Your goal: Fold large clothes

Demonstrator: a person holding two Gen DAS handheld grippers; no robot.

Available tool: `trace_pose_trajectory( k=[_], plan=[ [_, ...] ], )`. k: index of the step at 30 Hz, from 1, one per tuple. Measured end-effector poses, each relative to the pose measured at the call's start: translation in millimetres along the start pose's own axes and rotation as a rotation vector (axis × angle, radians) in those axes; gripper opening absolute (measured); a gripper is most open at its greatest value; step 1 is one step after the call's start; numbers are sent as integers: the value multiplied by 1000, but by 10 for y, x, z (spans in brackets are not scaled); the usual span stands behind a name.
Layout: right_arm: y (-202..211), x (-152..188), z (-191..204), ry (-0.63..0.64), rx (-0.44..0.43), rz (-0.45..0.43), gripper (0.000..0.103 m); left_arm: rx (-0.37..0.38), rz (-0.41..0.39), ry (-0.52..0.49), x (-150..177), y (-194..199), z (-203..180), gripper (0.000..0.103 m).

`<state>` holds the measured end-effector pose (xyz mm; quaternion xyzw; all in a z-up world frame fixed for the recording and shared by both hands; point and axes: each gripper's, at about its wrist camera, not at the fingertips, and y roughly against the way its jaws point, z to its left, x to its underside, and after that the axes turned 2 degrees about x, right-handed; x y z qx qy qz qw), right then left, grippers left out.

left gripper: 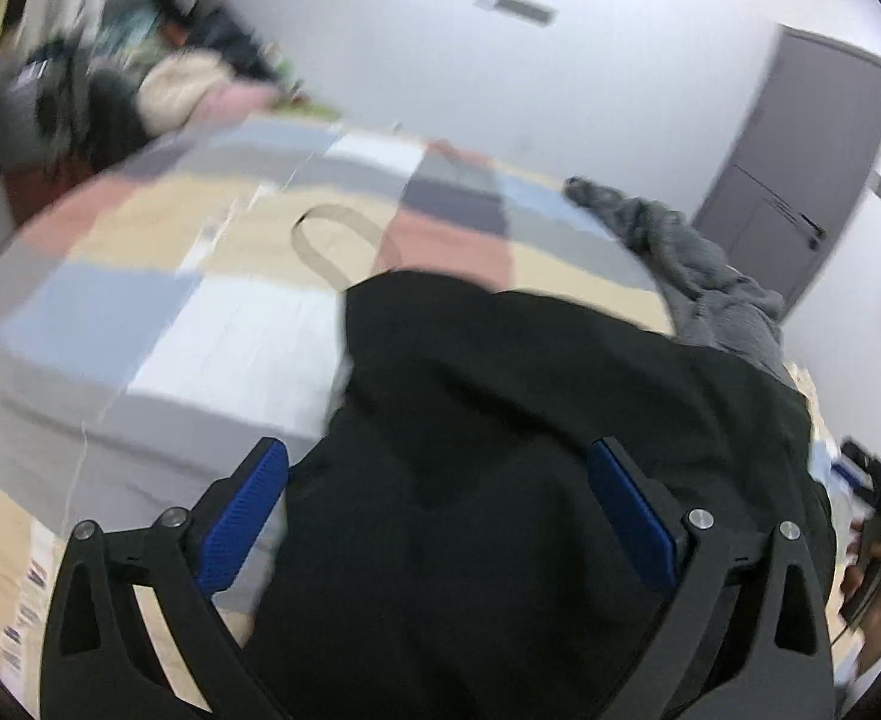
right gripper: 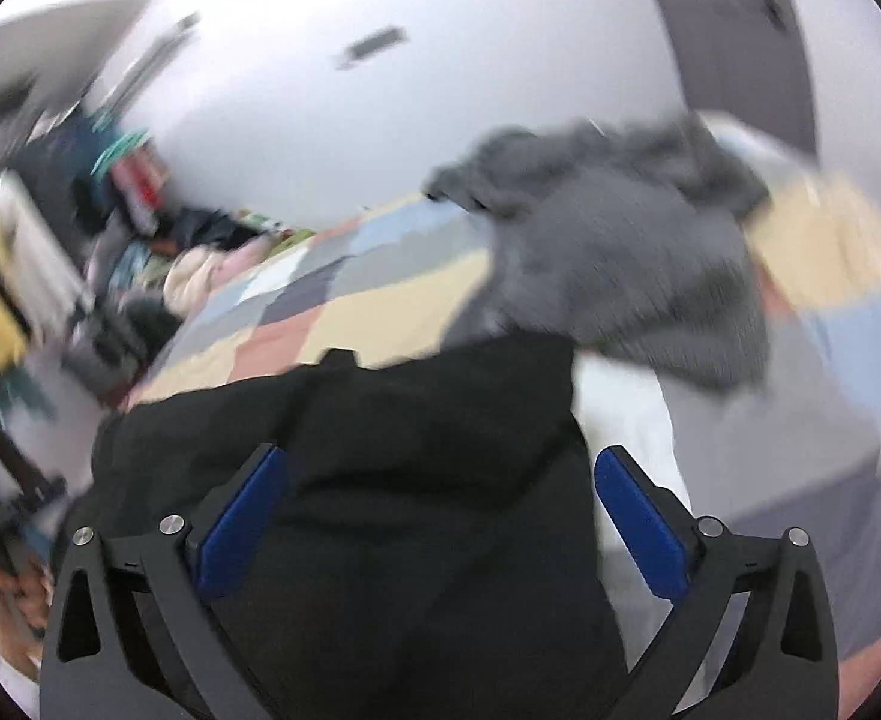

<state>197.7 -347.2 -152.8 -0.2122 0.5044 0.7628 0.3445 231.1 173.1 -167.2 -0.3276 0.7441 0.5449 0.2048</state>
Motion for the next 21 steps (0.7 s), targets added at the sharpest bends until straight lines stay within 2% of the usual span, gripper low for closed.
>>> trace_pose_trajectory(
  k=[4, 7, 10, 15, 17, 18, 19, 20, 21],
  plan=[
    [-304, 6, -296, -99, 4, 99, 103, 59, 114, 141, 23, -330, 317, 100],
    [-569, 82, -402, -171, -70, 193, 103, 107, 162, 186, 54, -461, 380, 100],
    [-755, 167, -416, -210, -164, 260, 103, 125, 175, 197, 80, -502, 336, 100],
    [-758, 177, -243, -191, -307, 256, 101, 187, 186, 209, 150, -496, 283, 96],
    [-691, 167, -84, -131, -315, 238, 92, 200, 183, 211, 169, -460, 287, 91],
    [-655, 160, -21, -101, -301, 226, 77, 196, 178, 207, 160, -457, 288, 85],
    [-619, 149, 37, -74, -293, 212, 61, 194, 172, 206, 154, -446, 280, 75],
    [-564, 135, 74, -52, -289, 193, 52, 198, 164, 213, 157, -414, 276, 69],
    [-489, 120, 145, -7, -275, 162, 36, 194, 160, 212, 134, -410, 273, 58]
  ],
)
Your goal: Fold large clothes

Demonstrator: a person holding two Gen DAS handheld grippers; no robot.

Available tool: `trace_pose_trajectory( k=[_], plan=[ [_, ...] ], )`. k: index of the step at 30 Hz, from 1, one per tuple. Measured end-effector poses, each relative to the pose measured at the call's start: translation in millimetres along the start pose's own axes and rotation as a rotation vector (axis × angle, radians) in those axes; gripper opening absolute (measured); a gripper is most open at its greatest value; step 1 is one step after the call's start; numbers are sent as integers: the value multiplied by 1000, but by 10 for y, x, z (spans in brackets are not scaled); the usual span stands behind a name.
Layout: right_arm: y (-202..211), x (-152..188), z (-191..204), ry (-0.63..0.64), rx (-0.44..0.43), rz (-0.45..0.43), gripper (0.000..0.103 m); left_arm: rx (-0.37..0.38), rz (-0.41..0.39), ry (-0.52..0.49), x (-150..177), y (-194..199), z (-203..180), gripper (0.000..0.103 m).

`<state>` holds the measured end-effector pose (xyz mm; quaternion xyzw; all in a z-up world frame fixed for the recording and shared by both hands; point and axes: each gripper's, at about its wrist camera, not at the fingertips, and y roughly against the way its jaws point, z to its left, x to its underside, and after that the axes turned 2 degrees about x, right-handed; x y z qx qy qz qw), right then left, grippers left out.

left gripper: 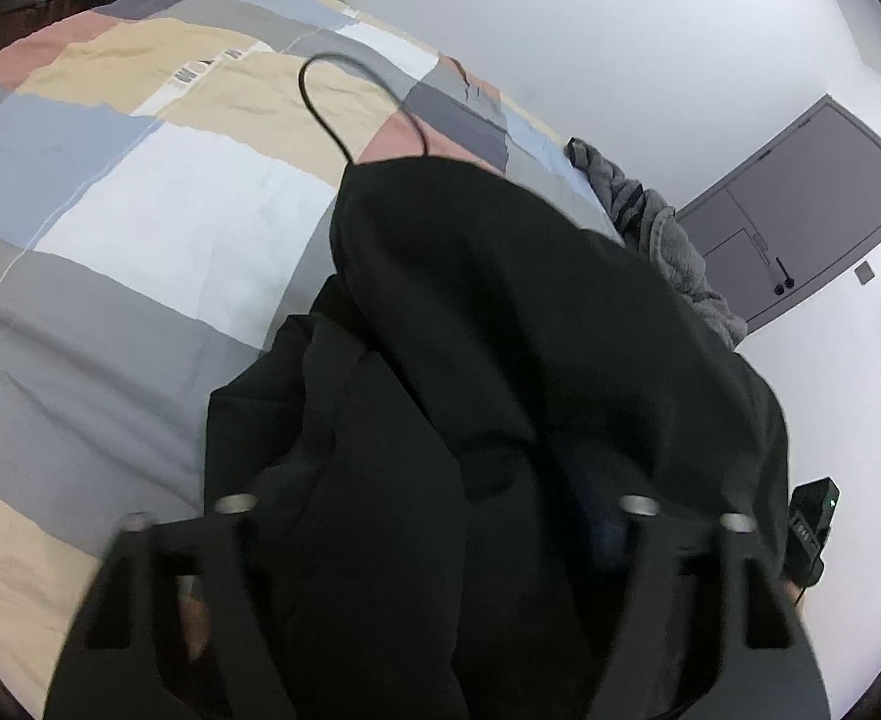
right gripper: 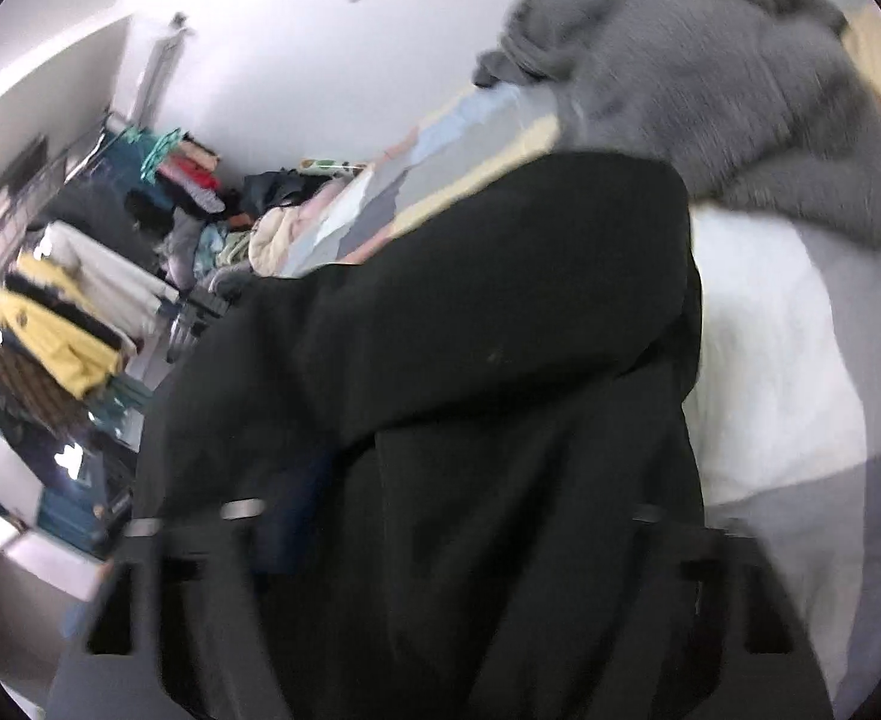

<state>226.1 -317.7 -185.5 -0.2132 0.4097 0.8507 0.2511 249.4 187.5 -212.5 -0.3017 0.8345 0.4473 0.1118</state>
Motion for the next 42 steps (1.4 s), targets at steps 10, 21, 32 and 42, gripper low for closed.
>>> trace_pose_trajectory(
  k=[10, 21, 32, 42],
  plan=[
    [321, -236, 725, 190, 140, -214, 7, 30, -205, -68, -162, 597, -278, 9],
    [-82, -765, 809, 242, 309, -250, 6, -157, -259, -197, -634, 462, -601, 9],
    [-915, -655, 321, 240, 469, -54, 6, -355, -113, -224, -589, -287, -349, 11],
    [-761, -535, 214, 176, 425, -44, 17, -357, -101, -216, -472, -272, -337, 15]
  ],
)
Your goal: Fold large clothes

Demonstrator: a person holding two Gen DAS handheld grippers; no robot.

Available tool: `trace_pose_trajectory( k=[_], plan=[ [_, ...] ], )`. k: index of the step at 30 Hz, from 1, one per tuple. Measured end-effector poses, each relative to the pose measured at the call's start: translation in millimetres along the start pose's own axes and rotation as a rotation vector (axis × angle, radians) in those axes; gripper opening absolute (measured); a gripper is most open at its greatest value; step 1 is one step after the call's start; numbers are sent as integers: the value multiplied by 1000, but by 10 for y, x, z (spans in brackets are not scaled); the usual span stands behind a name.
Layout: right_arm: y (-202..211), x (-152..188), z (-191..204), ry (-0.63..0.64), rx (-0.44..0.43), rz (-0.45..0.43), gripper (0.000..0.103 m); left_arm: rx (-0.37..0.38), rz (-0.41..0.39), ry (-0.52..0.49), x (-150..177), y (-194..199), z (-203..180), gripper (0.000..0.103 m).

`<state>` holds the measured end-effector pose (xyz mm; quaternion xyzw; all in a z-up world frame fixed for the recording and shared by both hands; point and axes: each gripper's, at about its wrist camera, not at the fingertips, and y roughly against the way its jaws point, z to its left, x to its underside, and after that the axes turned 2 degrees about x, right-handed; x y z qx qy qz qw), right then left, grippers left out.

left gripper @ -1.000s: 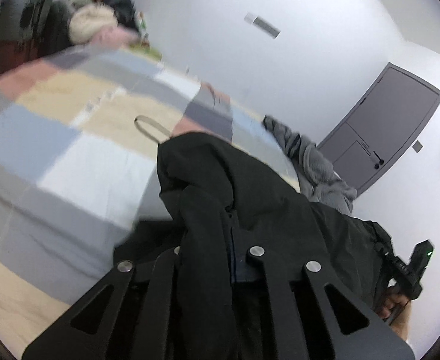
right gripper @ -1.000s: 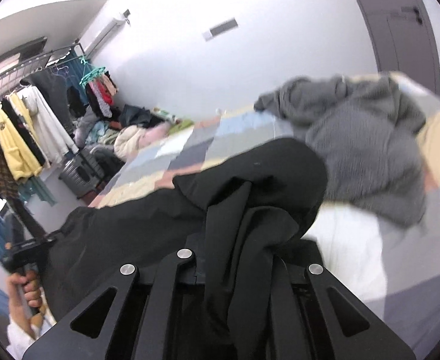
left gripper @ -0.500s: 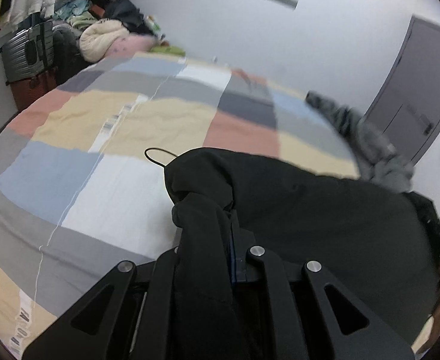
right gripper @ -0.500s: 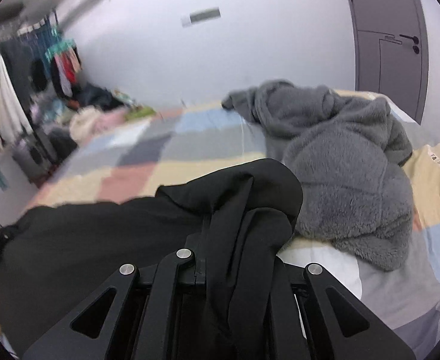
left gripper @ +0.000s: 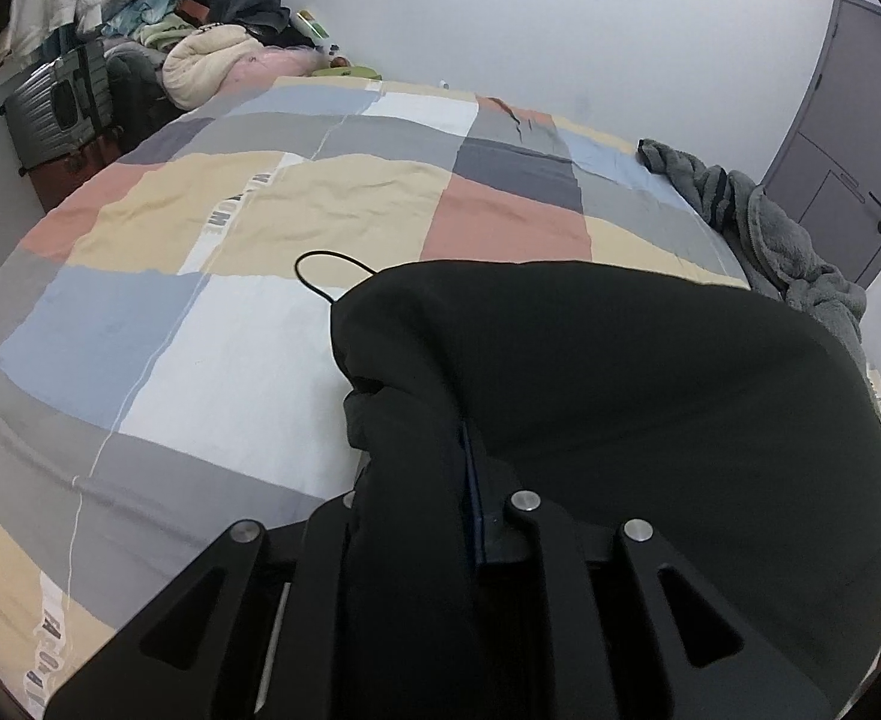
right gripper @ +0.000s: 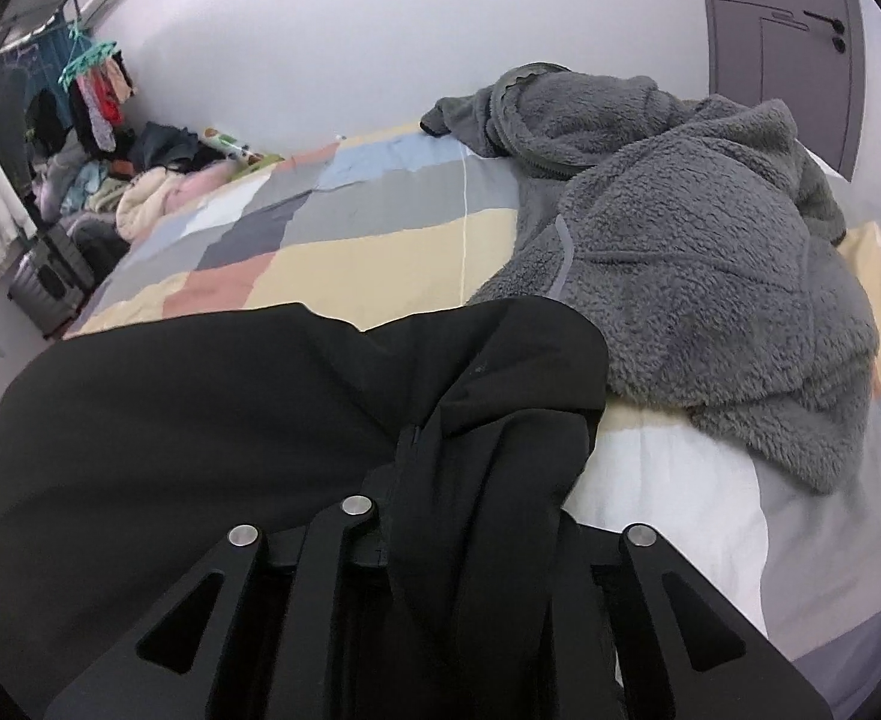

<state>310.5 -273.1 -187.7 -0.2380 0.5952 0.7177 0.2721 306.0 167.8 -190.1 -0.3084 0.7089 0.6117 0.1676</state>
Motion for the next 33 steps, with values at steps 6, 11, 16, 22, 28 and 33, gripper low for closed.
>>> trace_pose_trajectory(
  k=[6, 11, 16, 22, 28, 33],
  plan=[
    [420, 98, -17, -42, -51, -20, 71, 41, 11, 69, 29, 276, 39, 73],
    [946, 147, 54, -41, -22, -97, 84, 42, -48, 68, 45, 729, -48, 84],
    [1642, 50, 252, 8, -3, -219, 103, 38, -107, 3, 45, 1300, -339, 87],
    [2632, -154, 554, 32, -84, -352, 103, 61, -218, -52, -3, 2126, -619, 102],
    [3618, -153, 874, 89, -123, -475, 103, 73, -312, -111, 49, 2957, -828, 103],
    [4290, 97, 1174, 177, -150, -576, 103, 122, -363, -152, 259, 3547, -952, 103]
  ],
)
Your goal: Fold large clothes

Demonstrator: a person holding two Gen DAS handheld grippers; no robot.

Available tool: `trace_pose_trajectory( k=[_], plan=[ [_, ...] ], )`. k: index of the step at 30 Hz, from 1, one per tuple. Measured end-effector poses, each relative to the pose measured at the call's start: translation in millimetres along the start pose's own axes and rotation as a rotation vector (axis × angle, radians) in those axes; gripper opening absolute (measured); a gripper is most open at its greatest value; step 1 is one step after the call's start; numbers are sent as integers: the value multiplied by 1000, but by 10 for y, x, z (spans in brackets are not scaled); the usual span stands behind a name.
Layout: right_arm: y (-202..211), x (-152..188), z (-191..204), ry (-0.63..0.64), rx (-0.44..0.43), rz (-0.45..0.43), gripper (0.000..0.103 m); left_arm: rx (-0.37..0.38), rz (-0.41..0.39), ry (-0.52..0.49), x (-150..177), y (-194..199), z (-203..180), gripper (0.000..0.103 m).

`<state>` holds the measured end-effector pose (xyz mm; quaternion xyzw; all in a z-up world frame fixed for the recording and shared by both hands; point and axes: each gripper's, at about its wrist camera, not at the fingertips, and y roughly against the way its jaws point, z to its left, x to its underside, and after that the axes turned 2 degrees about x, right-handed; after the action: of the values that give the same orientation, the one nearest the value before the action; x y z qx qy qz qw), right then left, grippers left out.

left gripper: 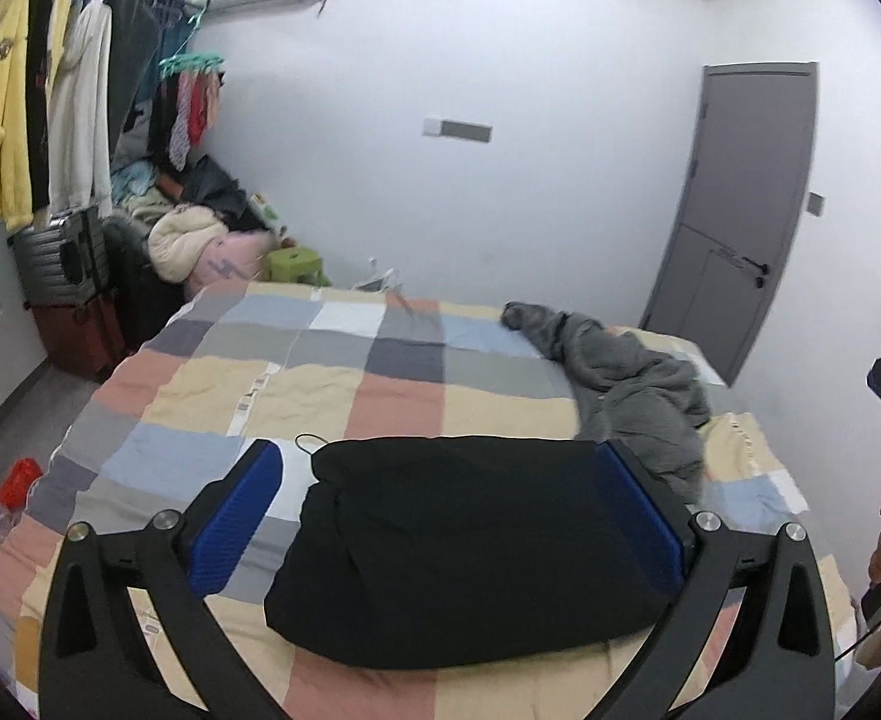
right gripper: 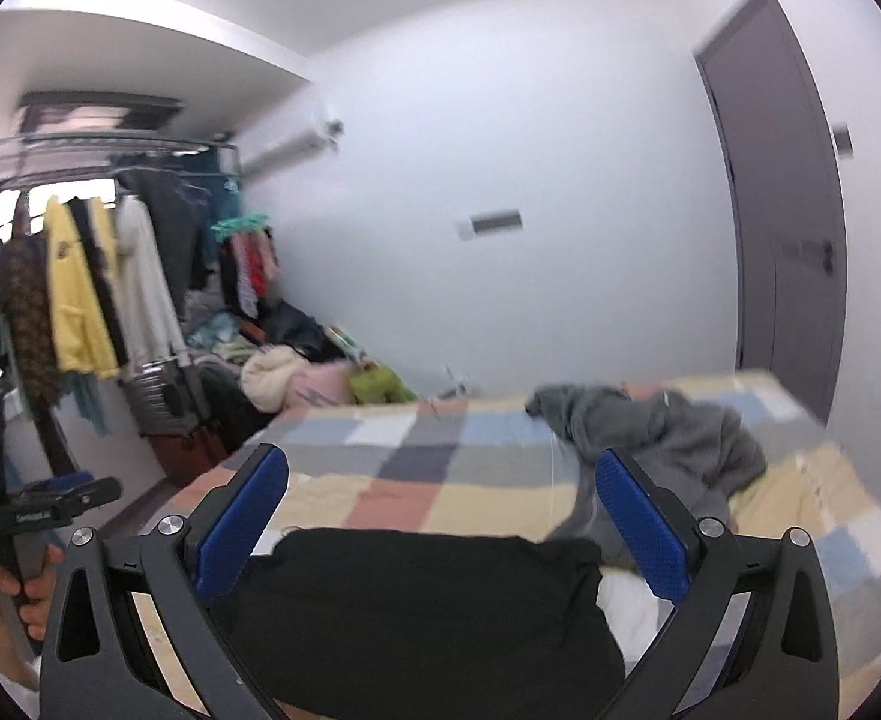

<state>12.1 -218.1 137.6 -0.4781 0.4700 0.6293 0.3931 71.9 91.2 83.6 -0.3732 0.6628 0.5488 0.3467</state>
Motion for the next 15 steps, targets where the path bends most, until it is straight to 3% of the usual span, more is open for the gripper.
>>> trace_pose_trajectory(
  k=[6, 13, 15],
  plan=[
    [546, 20, 380, 29, -41, -42, 103, 11, -86, -41, 108, 585, -182, 103],
    [818, 310, 789, 108, -16, -71, 103, 10, -166, -76, 421, 1003, -332, 103],
    [870, 416, 878, 110, -30, -71, 103, -21, -185, -96, 541, 1073, -377, 103]
  ],
)
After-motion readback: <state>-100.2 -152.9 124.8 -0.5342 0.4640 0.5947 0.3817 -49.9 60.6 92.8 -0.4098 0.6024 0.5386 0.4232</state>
